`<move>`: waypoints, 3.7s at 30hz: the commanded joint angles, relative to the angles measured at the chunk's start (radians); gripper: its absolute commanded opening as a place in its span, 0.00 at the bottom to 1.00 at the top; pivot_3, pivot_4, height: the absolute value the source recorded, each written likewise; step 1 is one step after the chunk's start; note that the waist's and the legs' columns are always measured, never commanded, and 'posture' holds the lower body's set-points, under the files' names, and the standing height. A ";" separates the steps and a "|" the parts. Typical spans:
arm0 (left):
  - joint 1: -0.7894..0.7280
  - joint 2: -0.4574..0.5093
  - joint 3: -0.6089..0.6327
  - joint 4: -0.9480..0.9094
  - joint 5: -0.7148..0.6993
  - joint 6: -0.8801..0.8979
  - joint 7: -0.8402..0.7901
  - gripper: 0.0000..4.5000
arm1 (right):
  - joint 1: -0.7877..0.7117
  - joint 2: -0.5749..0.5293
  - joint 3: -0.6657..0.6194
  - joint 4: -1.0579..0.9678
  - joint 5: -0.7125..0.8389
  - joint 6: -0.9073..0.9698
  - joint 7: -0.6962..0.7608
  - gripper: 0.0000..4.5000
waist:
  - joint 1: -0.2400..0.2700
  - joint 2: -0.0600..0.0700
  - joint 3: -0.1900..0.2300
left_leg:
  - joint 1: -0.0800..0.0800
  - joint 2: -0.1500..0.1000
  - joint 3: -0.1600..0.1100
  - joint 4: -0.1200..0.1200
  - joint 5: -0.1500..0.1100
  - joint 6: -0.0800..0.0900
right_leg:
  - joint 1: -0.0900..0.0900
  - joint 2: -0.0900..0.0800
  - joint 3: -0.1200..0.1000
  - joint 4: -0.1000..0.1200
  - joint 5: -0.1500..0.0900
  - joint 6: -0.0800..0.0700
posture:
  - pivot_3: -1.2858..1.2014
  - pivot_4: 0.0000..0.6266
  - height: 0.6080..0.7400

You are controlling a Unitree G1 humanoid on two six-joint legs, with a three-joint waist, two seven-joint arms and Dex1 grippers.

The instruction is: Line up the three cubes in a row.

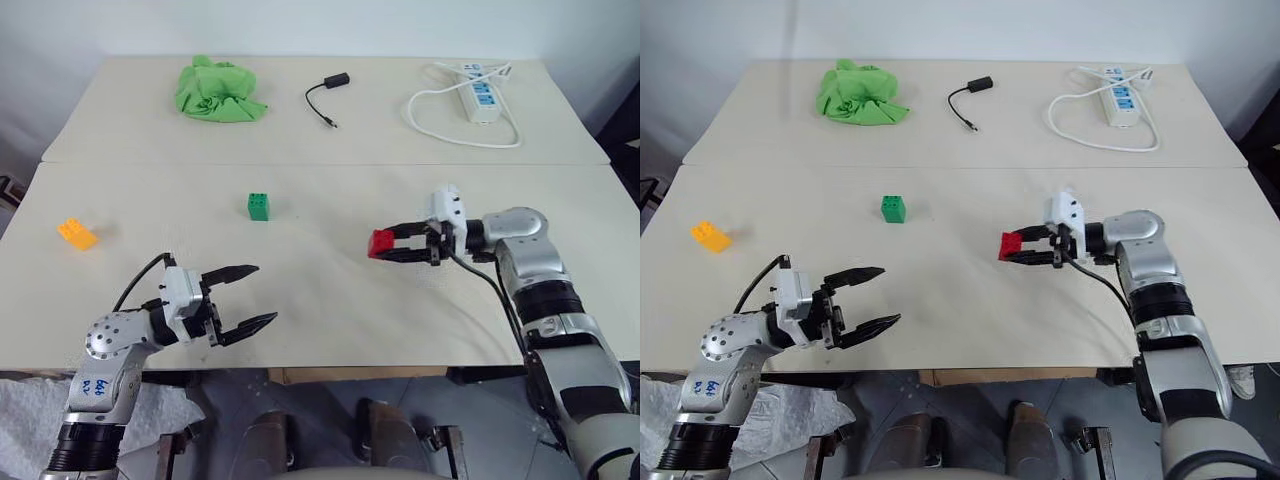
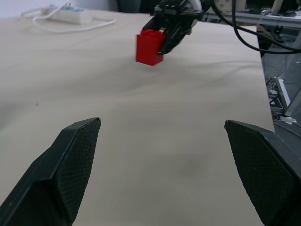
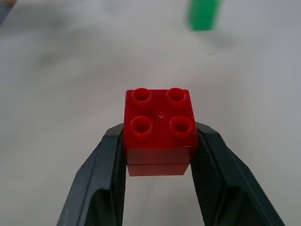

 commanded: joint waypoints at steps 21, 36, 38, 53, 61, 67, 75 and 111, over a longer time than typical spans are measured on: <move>0.279 -0.067 0.373 -0.015 -0.026 -0.117 0.233 1.00 | 0.164 -0.127 -0.227 -0.130 0.189 -0.077 0.070 0.99 | 0.000 0.000 0.000 | 0.001 0.002 -0.009 0.000 -0.001 -0.001 | 0.001 0.000 -0.001 -0.001 0.000 0.000 | 0.52 0.24 1.00; 0.362 -0.201 0.570 0.070 -0.073 -0.172 0.418 1.00 | 0.595 -0.013 -0.372 -0.588 0.415 0.090 -0.182 0.99 | 0.009 -0.001 0.000 | 0.002 0.003 -0.007 0.000 -0.002 -0.001 | 0.001 -0.002 0.000 -0.001 0.000 0.000 | 0.52 0.24 1.00; 0.338 -0.184 0.516 0.012 -0.074 -0.132 0.415 1.00 | 0.588 -0.018 -0.382 -0.584 0.417 0.083 -0.188 0.99 | 0.016 -0.001 -0.001 | 0.002 0.003 -0.007 0.000 -0.002 -0.001 | 0.001 -0.002 0.000 -0.001 0.001 -0.001 | 0.52 0.24 1.00; -0.293 -0.258 -0.004 -0.066 0.184 0.482 0.905 1.00 | 0.631 -0.034 -0.433 -0.631 0.416 0.063 -0.259 0.99 | 0.047 -0.001 -0.001 | 0.002 -0.001 -0.004 0.000 -0.001 -0.001 | 0.000 0.002 0.000 -0.002 0.003 -0.002 | 0.52 0.24 1.00; -0.484 -0.408 -0.069 0.166 0.282 0.412 0.979 1.00 | 0.685 0.002 -0.405 -0.726 0.416 0.071 -0.317 0.99 | 0.050 -0.002 -0.001 | 0.001 -0.001 0.004 0.001 -0.001 -0.001 | 0.001 0.003 0.000 -0.002 0.004 -0.002 | 0.52 0.24 1.00; -0.557 -0.467 -0.079 0.283 0.320 0.400 1.011 1.00 | 0.678 0.016 -0.391 -0.734 0.417 0.069 -0.340 0.99 | 0.051 -0.003 -0.001 | 0.001 -0.001 0.004 0.001 0.000 0.000 | 0.001 0.003 0.000 -0.002 0.004 -0.002 | 0.52 0.24 1.00; -0.547 -0.475 -0.092 0.269 0.347 0.414 0.998 0.52 | 0.672 0.031 -0.382 -0.725 0.411 0.052 -0.351 1.00 | 0.051 -0.003 -0.001 | 0.001 -0.001 0.004 0.001 0.000 0.000 | 0.001 0.003 0.000 -0.002 0.004 -0.002 | 0.52 0.24 1.00; -1.016 -0.277 -0.248 1.354 0.479 -0.508 -0.314 0.33 | 1.066 -0.040 -0.538 -0.984 0.498 0.139 -0.405 1.00 | 0.054 -0.006 0.000 | 0.000 -0.001 0.008 0.002 -0.001 0.002 | -0.001 0.002 0.001 -0.003 0.004 0.000 | 0.52 0.24 1.00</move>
